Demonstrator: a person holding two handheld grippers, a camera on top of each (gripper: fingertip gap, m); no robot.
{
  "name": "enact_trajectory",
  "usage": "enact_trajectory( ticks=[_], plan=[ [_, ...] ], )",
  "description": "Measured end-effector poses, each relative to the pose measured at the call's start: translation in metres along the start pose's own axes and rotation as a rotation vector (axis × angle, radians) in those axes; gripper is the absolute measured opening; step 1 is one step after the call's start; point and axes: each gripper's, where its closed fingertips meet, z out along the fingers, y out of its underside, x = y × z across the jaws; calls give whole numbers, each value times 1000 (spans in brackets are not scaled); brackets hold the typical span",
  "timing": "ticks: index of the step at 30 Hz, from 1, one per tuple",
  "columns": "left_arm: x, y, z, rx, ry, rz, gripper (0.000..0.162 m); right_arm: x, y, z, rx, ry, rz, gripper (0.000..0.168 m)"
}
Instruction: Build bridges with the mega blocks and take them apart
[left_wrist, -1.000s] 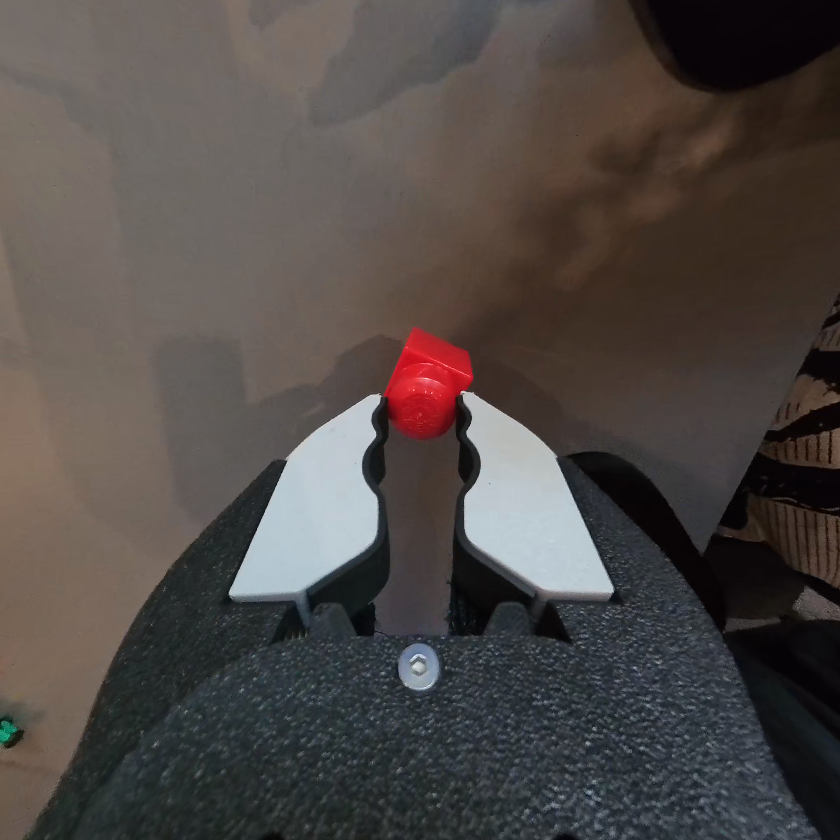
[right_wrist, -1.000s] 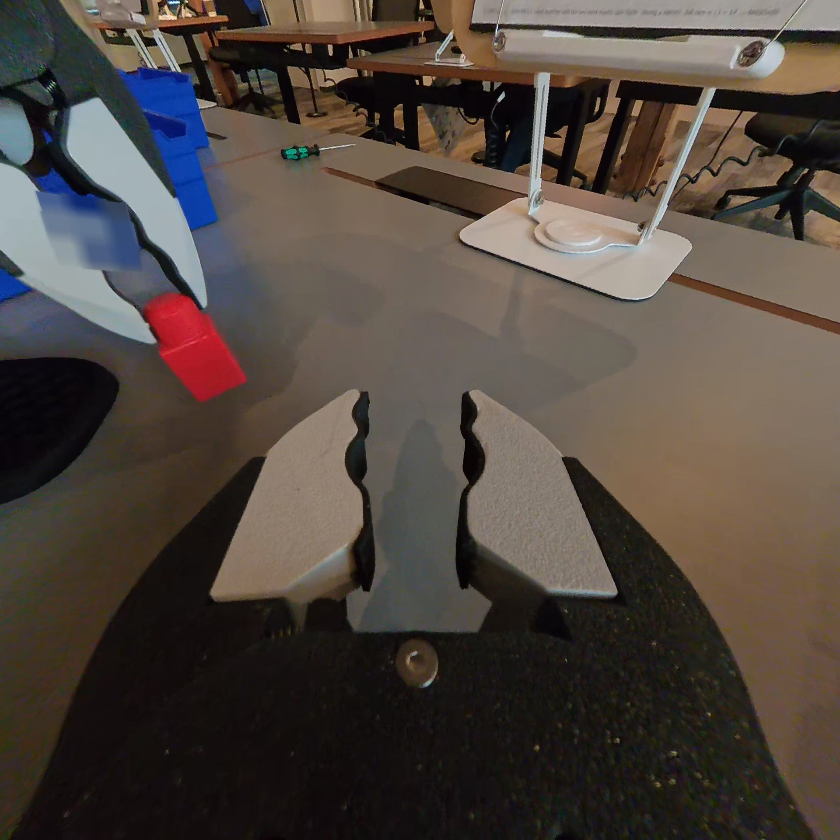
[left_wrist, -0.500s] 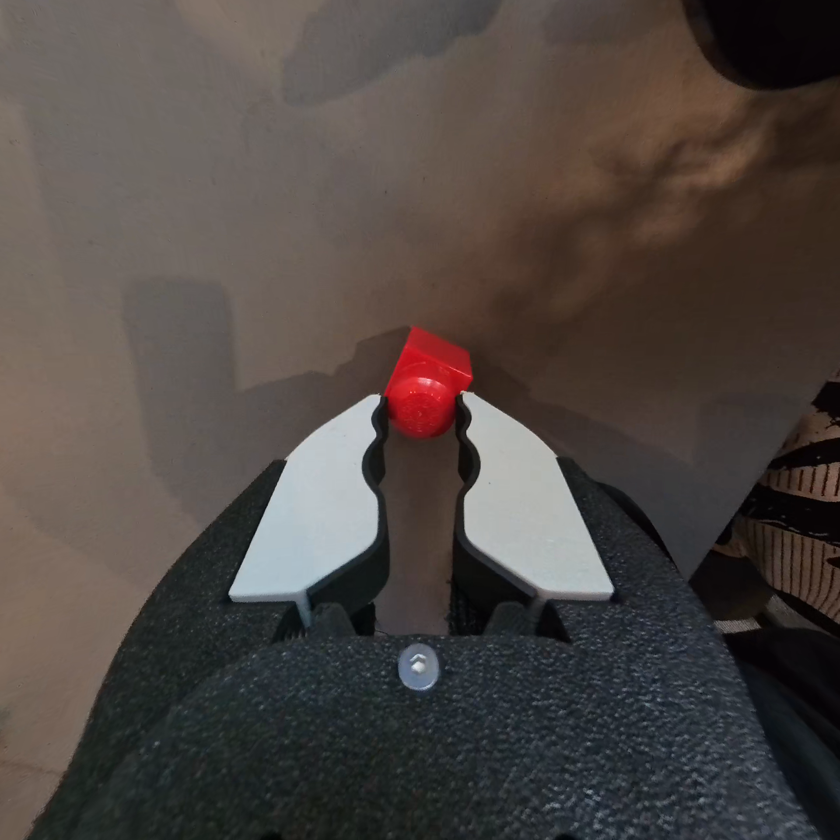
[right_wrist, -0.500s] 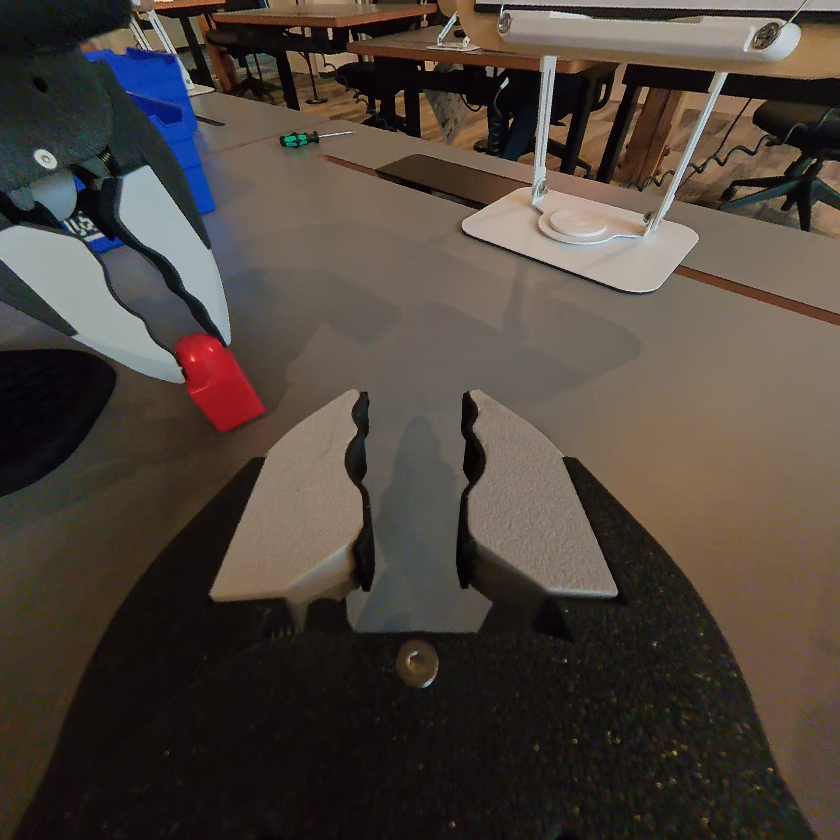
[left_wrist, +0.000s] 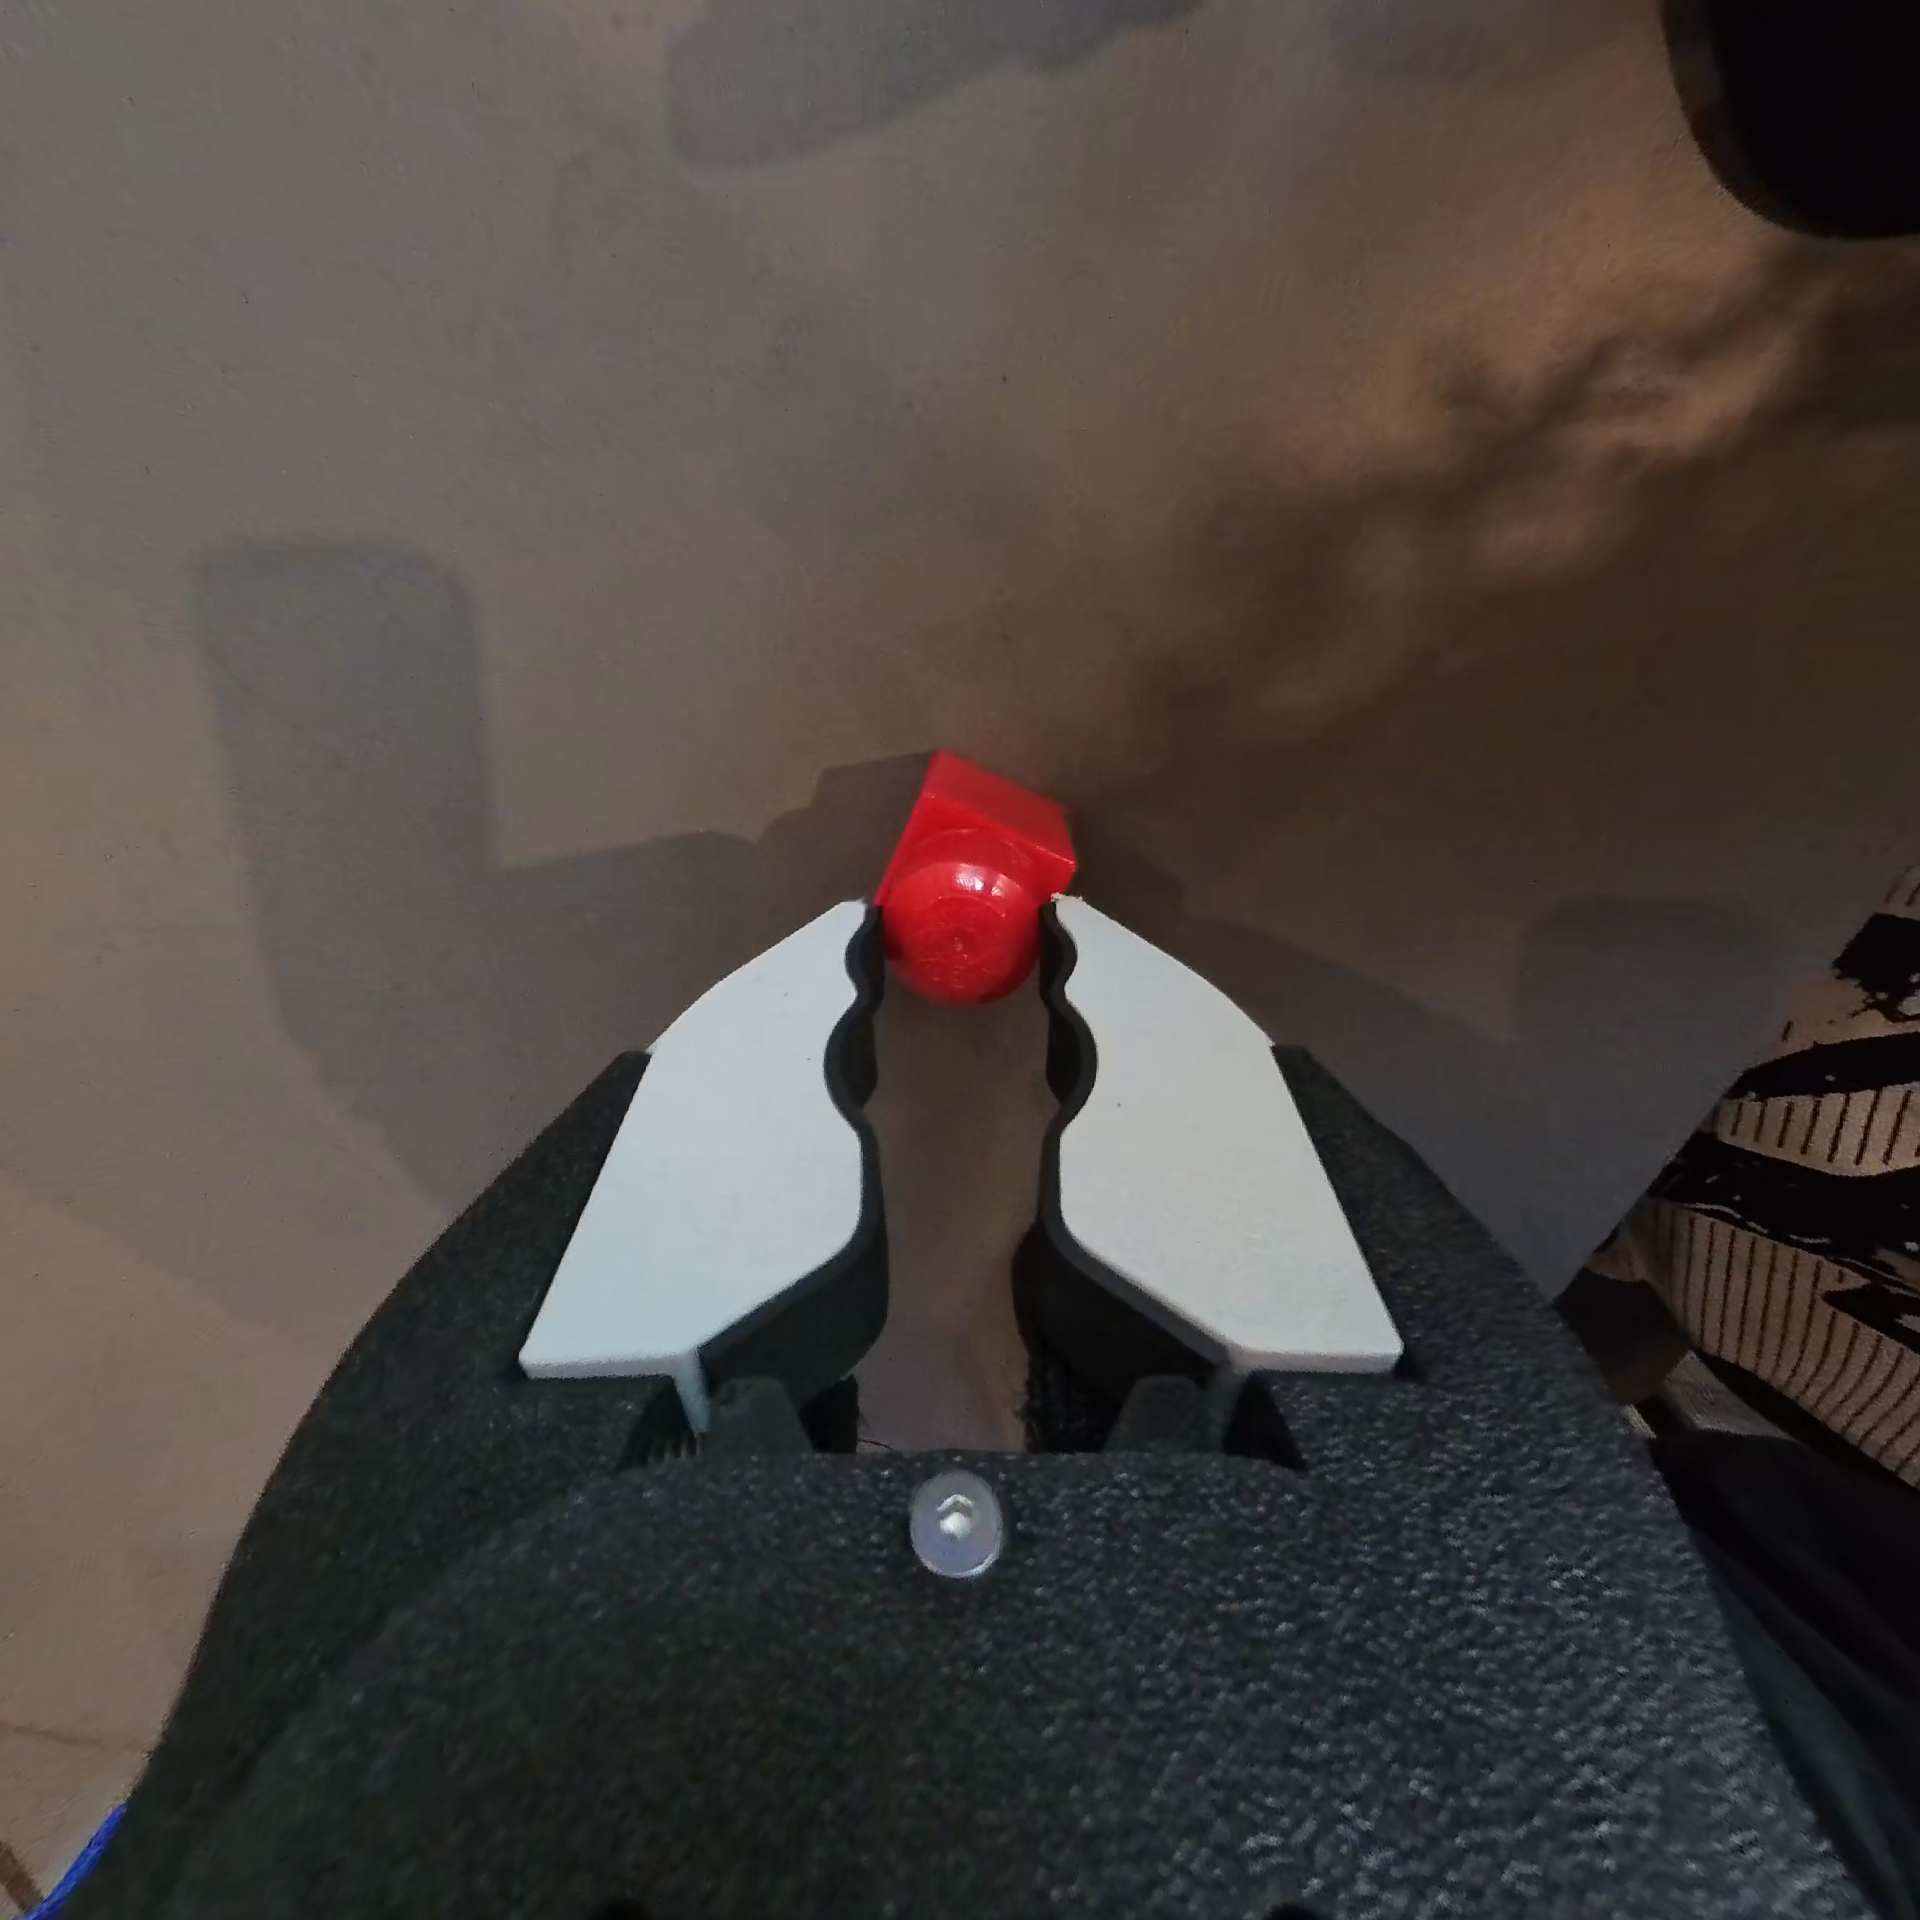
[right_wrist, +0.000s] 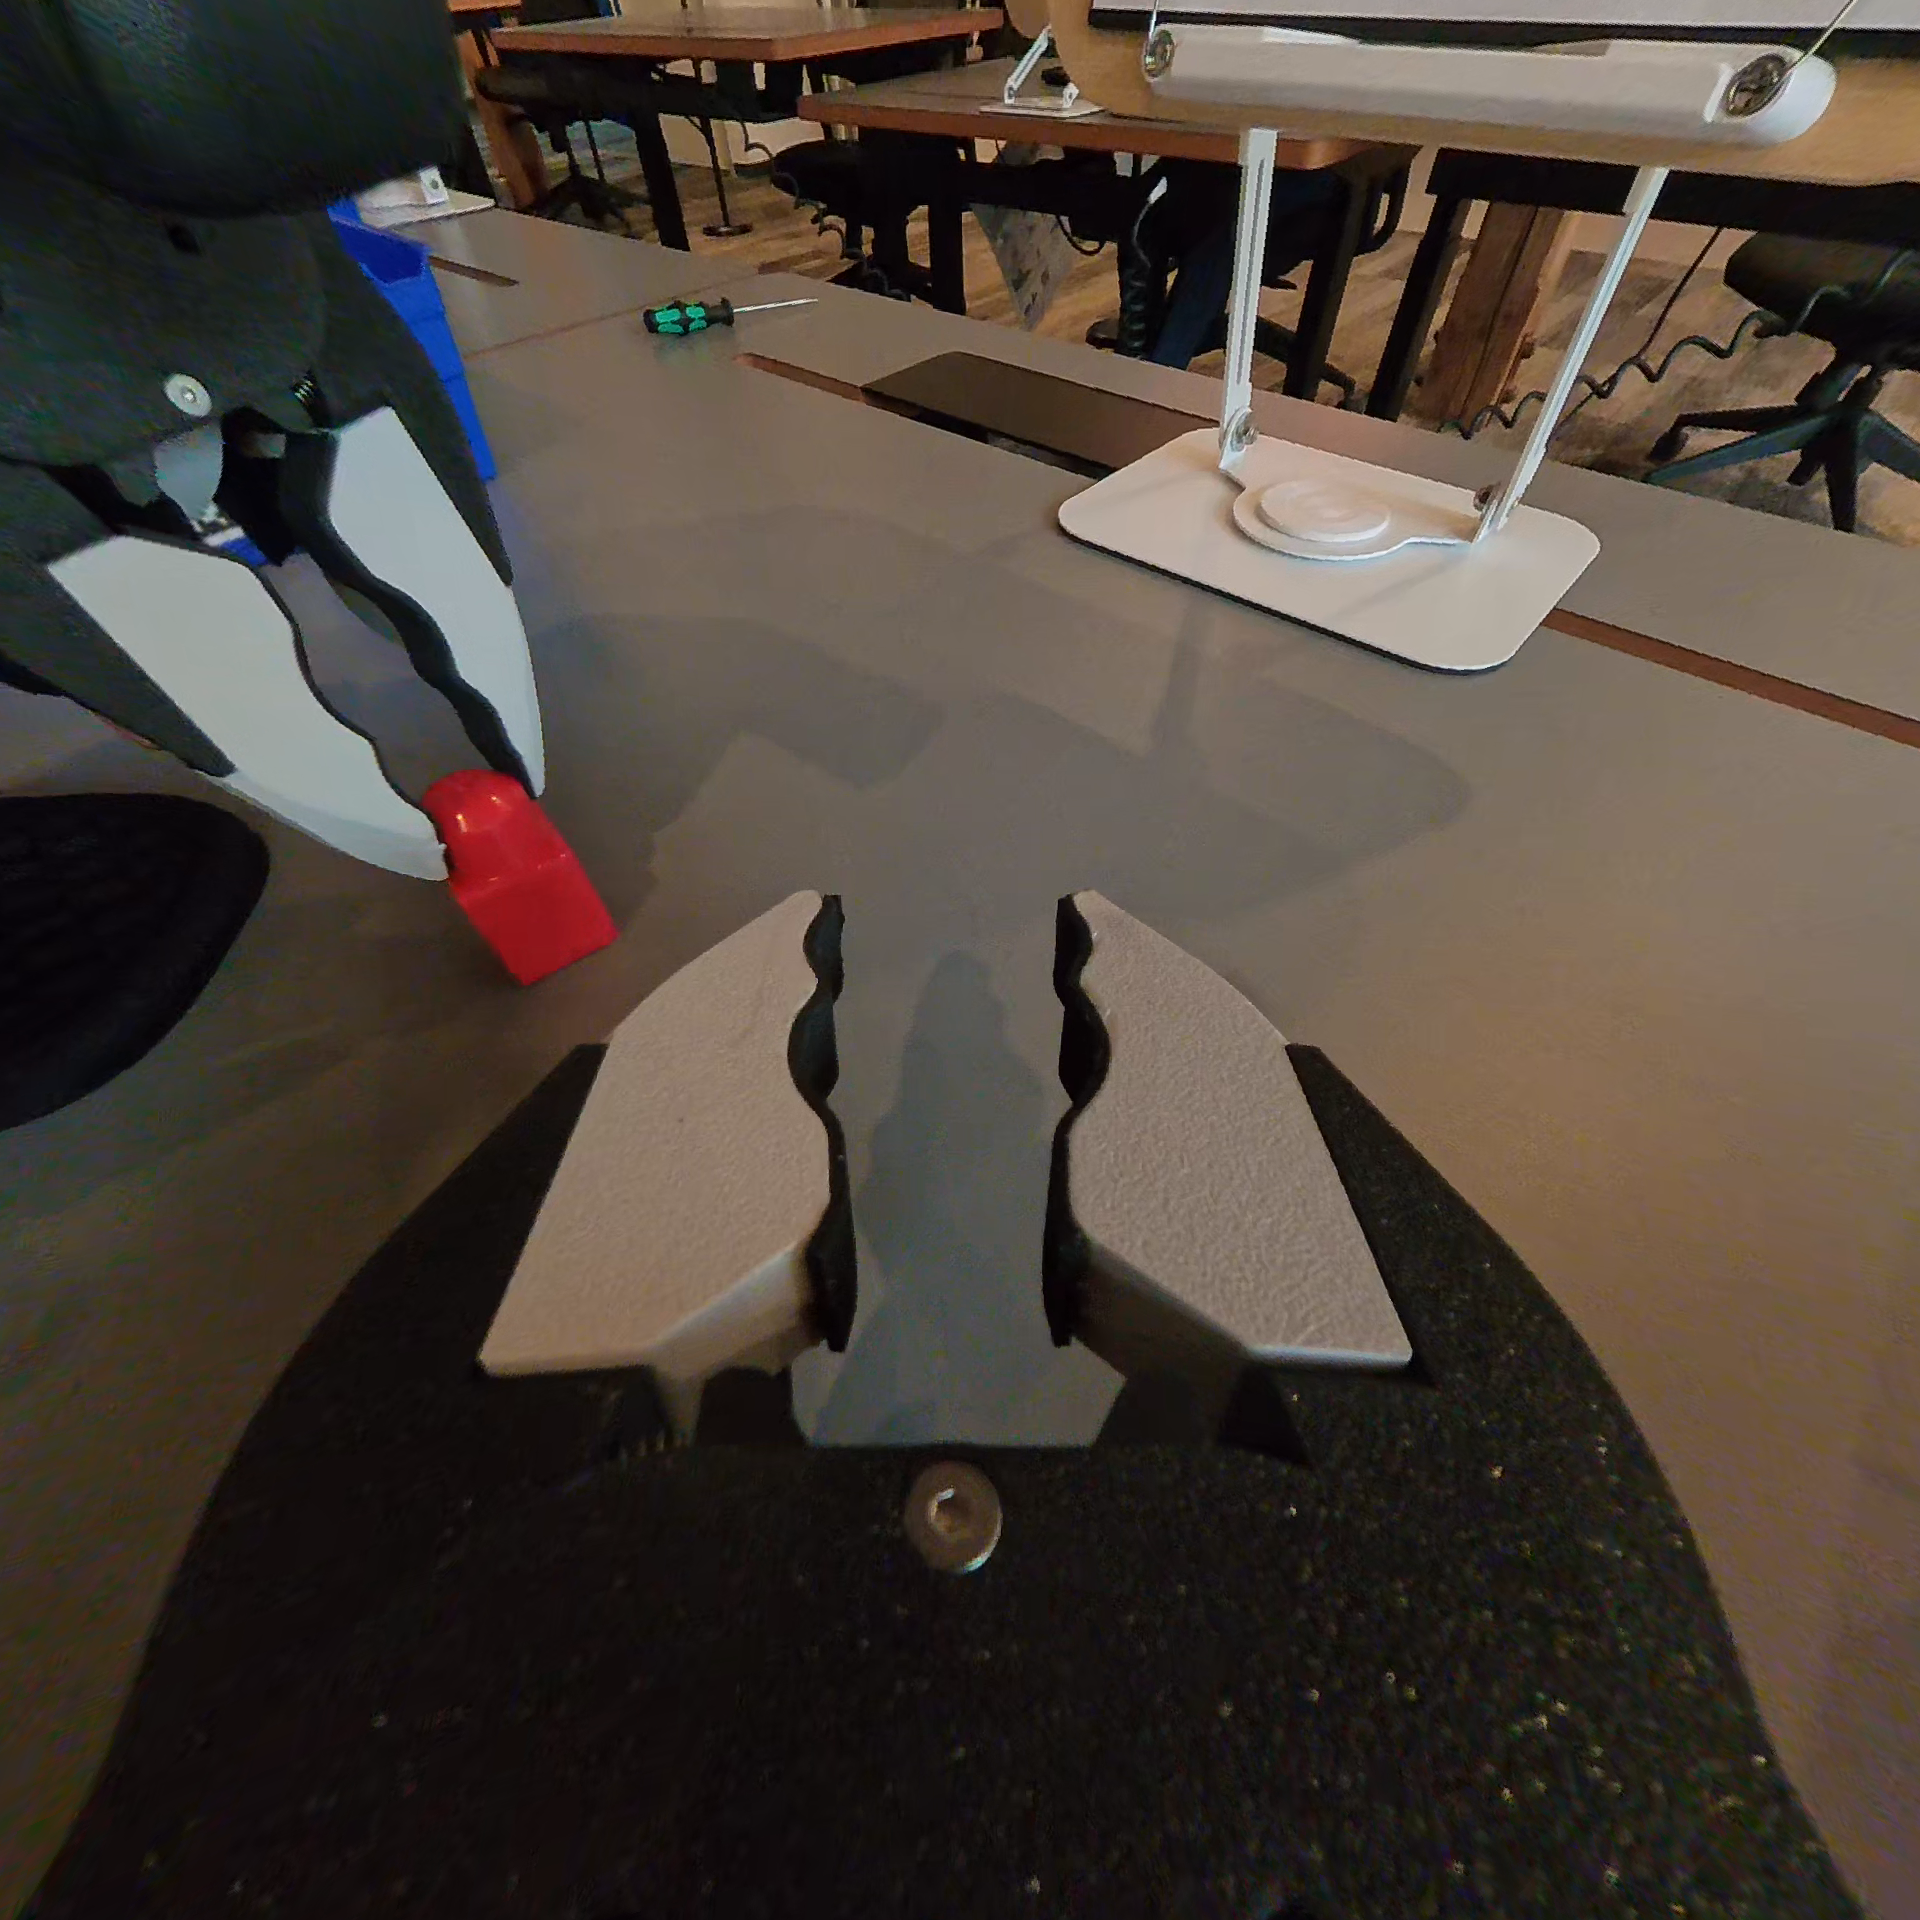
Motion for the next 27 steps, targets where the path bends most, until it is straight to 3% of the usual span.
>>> enact_trajectory(
  ticks=[7, 14, 21, 24, 27],
  plan=[
    [0, 1, 2, 3, 2, -12, 40, 0, 0, 0, -3, -2, -1, 39],
    [4, 1, -10, 55, 25, -8, 65, 0, 0, 0, -4, -6, 0, 39],
    [-1, 4, -50, 226, 1, -52, 76, -1, 1, -1, -6, -9, 0, 39],
    [-13, 23, -79, 313, -55, -112, 73, -1, 1, -1, -10, -10, -1, 39],
    [-28, 65, -108, 328, -132, -186, 66, -2, 2, -1, -15, -16, -4, 39]
  ],
)
